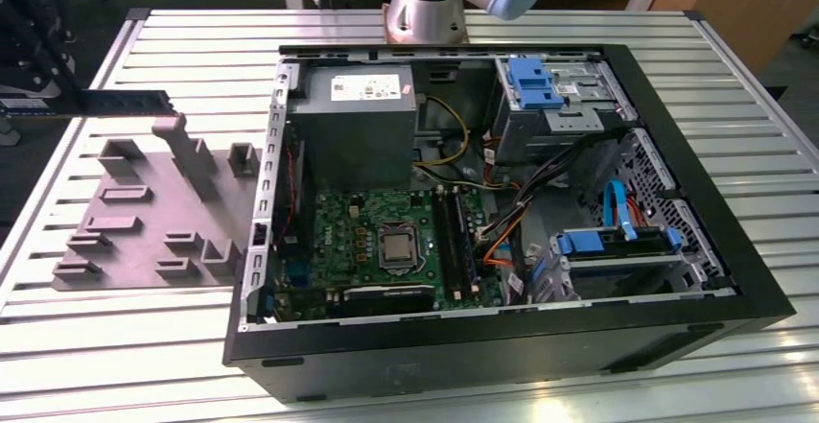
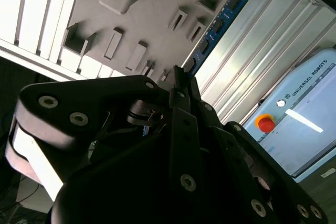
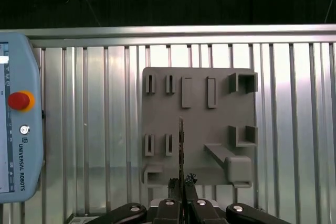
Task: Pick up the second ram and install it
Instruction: 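Pick up the second ram and move it above second insertion slot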
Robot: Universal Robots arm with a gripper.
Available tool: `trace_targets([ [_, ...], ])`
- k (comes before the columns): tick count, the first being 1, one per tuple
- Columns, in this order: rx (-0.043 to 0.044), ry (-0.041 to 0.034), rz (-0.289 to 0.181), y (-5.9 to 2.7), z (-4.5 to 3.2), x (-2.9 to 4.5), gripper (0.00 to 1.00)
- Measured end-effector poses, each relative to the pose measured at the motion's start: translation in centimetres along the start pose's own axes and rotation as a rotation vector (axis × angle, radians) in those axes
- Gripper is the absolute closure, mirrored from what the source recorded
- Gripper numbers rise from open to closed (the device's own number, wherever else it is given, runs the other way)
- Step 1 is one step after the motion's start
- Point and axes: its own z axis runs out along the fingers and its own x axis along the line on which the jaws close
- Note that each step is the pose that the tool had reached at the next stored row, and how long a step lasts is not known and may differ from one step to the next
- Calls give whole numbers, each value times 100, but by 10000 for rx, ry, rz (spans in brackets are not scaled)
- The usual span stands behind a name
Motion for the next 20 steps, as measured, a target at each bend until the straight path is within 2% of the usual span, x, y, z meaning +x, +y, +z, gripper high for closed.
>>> trace_targets([
  [20,0,0,-1,-347,-8,-13,86],
])
